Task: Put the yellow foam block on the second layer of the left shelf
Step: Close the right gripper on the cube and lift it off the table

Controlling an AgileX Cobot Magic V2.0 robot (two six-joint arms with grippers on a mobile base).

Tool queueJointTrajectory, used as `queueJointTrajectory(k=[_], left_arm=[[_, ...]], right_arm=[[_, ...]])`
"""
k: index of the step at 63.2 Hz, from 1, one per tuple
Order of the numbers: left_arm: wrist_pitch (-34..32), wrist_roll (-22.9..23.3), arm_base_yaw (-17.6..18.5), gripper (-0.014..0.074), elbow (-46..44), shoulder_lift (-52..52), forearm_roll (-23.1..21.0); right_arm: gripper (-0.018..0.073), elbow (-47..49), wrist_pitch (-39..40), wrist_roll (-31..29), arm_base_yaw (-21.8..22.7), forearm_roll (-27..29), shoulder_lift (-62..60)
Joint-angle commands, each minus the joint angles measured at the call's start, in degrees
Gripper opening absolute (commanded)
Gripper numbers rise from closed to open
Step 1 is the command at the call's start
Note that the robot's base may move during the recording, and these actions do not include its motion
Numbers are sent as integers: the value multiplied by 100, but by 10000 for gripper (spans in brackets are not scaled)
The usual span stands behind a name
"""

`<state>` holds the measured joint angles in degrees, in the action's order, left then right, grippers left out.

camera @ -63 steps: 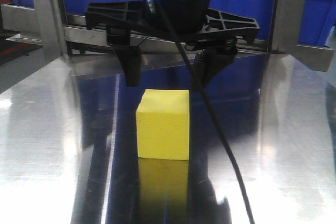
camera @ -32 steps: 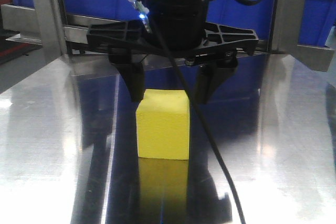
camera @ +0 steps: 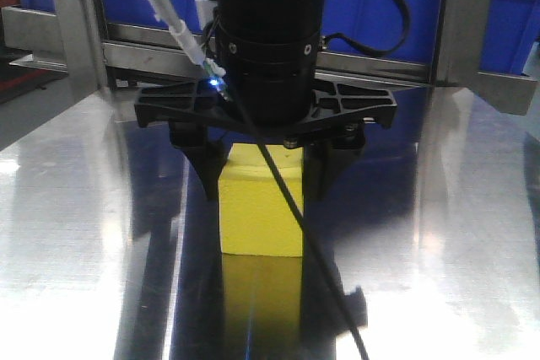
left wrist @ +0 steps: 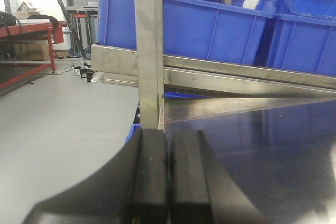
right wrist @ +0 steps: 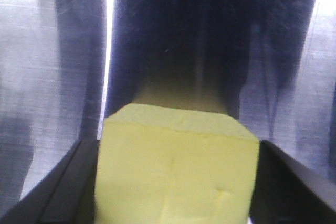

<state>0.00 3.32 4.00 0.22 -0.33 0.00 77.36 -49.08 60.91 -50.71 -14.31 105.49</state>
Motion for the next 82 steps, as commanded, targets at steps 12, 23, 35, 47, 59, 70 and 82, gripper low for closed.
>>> queueJointTrajectory(k=[12, 23, 35, 47, 59, 70, 82], left_arm=[[-461, 19, 4, 124, 154, -96, -32], [-461, 19, 4, 124, 154, -96, -32], [-461, 19, 4, 124, 154, -96, -32], [-461, 19, 4, 124, 154, -96, -32], [-461, 19, 4, 124, 154, -96, -32], [-461, 19, 4, 124, 154, -96, -32], [-461, 19, 4, 124, 154, -96, -32]], right_arm=[[476, 174, 179, -10, 3, -4, -256], [476, 174, 148, -35, 3, -53, -383], [476, 41, 4, -795, 79, -232, -852], [478, -852, 162, -1759, 633, -192, -1770], [478, -1998, 431, -3048, 1663, 30, -2980], [478, -2944, 1054, -3950, 2663, 90, -4079], [478, -3876, 1853, -4789, 3749, 651, -5159]])
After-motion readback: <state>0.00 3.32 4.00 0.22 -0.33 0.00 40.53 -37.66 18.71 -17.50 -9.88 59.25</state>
